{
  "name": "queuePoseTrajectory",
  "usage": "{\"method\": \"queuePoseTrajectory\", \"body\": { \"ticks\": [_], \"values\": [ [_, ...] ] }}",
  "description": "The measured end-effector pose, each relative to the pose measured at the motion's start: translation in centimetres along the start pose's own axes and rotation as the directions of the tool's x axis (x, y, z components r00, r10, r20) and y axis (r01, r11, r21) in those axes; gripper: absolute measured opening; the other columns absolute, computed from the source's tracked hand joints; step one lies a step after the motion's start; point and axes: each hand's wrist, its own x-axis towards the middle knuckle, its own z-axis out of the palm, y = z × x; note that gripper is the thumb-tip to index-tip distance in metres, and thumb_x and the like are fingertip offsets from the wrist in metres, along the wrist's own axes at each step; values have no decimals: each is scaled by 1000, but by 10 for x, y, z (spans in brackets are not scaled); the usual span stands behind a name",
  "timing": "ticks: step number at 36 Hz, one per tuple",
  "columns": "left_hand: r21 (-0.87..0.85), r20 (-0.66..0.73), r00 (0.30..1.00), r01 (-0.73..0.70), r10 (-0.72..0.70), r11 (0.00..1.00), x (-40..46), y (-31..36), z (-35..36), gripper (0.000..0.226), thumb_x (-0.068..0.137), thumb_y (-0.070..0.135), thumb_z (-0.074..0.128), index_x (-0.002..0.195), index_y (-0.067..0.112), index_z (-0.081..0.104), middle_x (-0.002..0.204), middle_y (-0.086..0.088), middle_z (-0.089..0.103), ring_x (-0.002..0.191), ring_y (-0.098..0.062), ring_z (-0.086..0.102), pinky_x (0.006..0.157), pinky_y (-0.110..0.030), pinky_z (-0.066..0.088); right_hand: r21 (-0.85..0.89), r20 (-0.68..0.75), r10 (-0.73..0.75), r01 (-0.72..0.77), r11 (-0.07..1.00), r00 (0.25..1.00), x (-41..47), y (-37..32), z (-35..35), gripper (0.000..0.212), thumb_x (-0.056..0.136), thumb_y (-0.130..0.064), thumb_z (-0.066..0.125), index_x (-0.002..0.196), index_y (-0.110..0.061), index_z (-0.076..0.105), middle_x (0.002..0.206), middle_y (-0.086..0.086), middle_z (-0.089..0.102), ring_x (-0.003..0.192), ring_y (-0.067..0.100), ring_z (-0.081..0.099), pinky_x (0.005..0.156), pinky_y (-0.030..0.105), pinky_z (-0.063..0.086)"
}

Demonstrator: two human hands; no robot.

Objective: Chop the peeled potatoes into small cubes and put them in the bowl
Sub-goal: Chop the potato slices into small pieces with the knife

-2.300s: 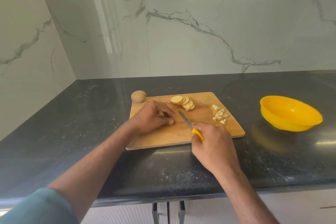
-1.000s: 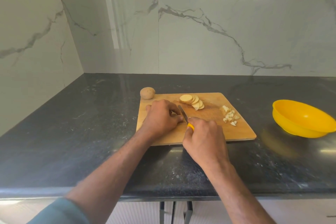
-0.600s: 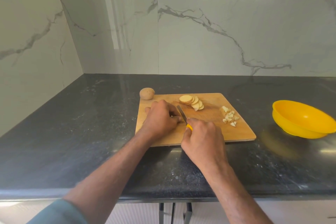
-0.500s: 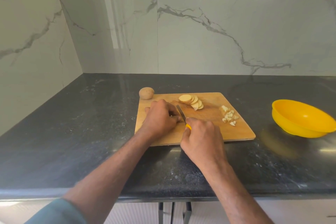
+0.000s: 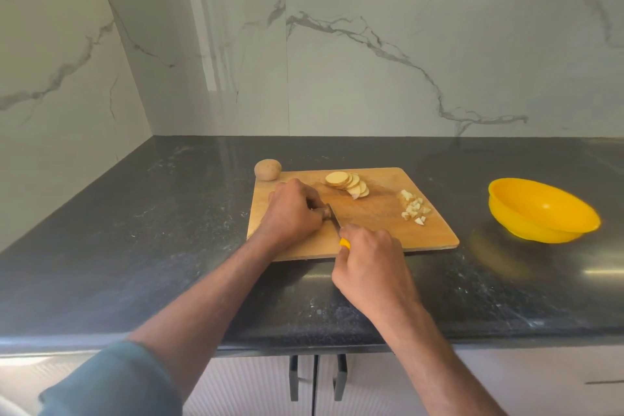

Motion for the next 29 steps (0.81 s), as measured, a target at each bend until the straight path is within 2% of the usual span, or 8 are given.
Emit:
{"method": "queuePoseTrajectory", "body": {
  "ticks": [2, 8, 10, 14, 20, 25, 29],
  "values": [
    [3, -1, 1000, -1, 1, 1000, -1, 1, -1, 13, 80, 19, 82, 68, 21, 78, 71, 12, 73, 77, -9, 67, 83, -42, 57, -5, 1, -1, 1, 1000, 1000, -3, 2, -4, 26, 93, -16, 56, 115, -18, 69, 95, 1, 73, 80, 17, 62, 69, 24, 49],
    [12, 10, 1000, -8, 8, 1000, -6, 5, -4, 4, 83, 18, 81, 79, 20, 81, 77, 10, 75, 77, -6, 67, 81, -37, 59, 3, -54, 52, -52, 999, 997, -11, 10, -17, 33, 92, -19, 59, 123, -21, 70, 99, -1, 76, 87, 18, 70, 75, 25, 55],
    [13, 16, 1000, -7, 7, 1000, -6, 6, -5, 3, 85, 16, 80, 84, 18, 82, 80, 9, 75, 79, -6, 67, 81, -34, 60, 26, -78, 68, -66, 997, 995, -13, 11, -19, 31, 92, -19, 61, 121, -21, 71, 98, -2, 77, 86, 18, 71, 77, 26, 55],
    [17, 24, 1000, -14, 14, 1000, -7, 7, -7, 7, 85, 13, 80, 91, 16, 83, 84, 8, 76, 80, -5, 66, 79, -26, 59, 57, -127, 76, -70, 996, 989, -9, 10, -16, 22, 90, -21, 63, 109, -19, 74, 87, -2, 76, 74, 19, 68, 69, 29, 54],
    [2, 4, 1000, 4, -4, 1000, -6, 3, -6, 6, 81, 13, 83, 78, 18, 82, 76, 10, 75, 77, -8, 68, 79, -37, 59, 61, -119, 45, -38, 997, 992, 5, 1, 1, 27, 89, -22, 60, 113, -21, 73, 92, -1, 76, 81, 24, 69, 71, 31, 52],
    [-20, -9, 1000, 0, -1, 1000, -5, 3, -5, 11, 80, 11, 83, 72, 19, 80, 68, 13, 71, 73, -6, 66, 77, -35, 58, 32, -119, 33, -29, 999, 992, 10, 3, 9, 20, 89, -22, 58, 105, -20, 71, 84, 1, 73, 77, 27, 66, 59, 29, 37],
    [-27, -3, 1000, -4, 4, 1000, -3, 1, -4, 7, 81, 11, 83, 75, 16, 81, 73, 8, 75, 74, -5, 68, 77, -33, 59, 26, -116, 28, -25, 999, 993, 11, 6, 13, 25, 90, -23, 58, 112, -21, 71, 88, 0, 74, 79, 26, 67, 65, 31, 47]
  ]
}}
